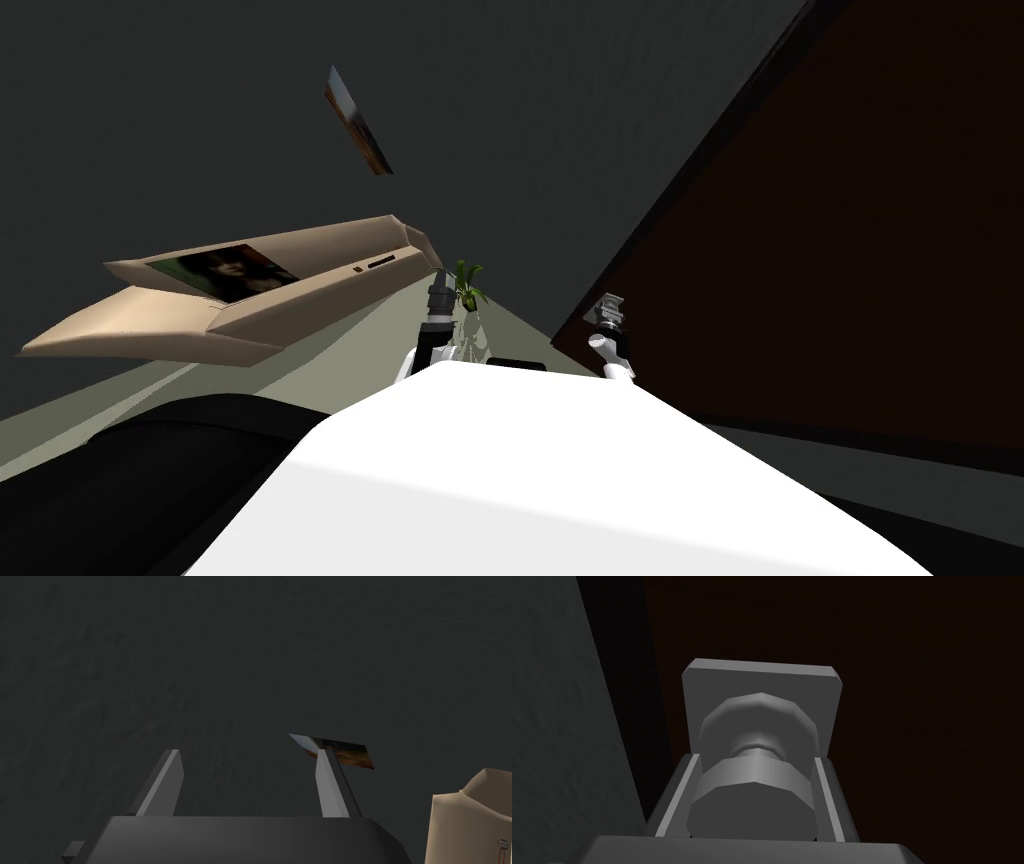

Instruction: Pull the door open

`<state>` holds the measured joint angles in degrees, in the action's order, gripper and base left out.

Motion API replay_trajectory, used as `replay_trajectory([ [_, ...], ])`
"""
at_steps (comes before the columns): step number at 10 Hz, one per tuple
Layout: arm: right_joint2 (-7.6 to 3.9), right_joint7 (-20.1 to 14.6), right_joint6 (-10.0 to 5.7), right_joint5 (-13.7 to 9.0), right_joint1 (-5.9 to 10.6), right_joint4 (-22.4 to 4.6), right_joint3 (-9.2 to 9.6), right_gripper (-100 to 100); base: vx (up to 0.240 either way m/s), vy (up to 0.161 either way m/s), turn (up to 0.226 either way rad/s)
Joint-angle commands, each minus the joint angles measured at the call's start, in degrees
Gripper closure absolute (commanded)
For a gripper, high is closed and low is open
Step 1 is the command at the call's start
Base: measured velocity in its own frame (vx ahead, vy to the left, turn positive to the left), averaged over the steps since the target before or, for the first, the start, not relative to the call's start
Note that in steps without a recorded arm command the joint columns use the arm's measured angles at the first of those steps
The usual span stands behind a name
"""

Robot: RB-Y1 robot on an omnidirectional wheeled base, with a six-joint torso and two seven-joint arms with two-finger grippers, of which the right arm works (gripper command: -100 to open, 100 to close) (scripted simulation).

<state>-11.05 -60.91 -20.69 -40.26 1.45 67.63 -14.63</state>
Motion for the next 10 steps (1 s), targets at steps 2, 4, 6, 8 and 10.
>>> replay_trajectory([
  [2, -0.72, -1.54, 0.32, -0.02, -0.82, 0.75, 1.83, 100, -0.226, -0.004, 0.124],
  [4, -1.57, -2.89, 0.38, -0.02, -1.36, 1.21, 3.35, 100, -0.265, -0.004, 0.139],
  [6, -2.37, -4.18, 0.44, -0.03, -1.87, 1.65, 4.79, 100, -0.267, -0.055, 0.152],
  [8, -2.40, -4.16, 0.59, -0.02, -2.10, 1.72, 4.85, 100, -0.173, 0.000, 0.053],
  [10, -3.22, -5.35, 0.59, 0.09, -2.80, 2.19, 6.38, 100, -0.185, -0.027, 0.112],
])
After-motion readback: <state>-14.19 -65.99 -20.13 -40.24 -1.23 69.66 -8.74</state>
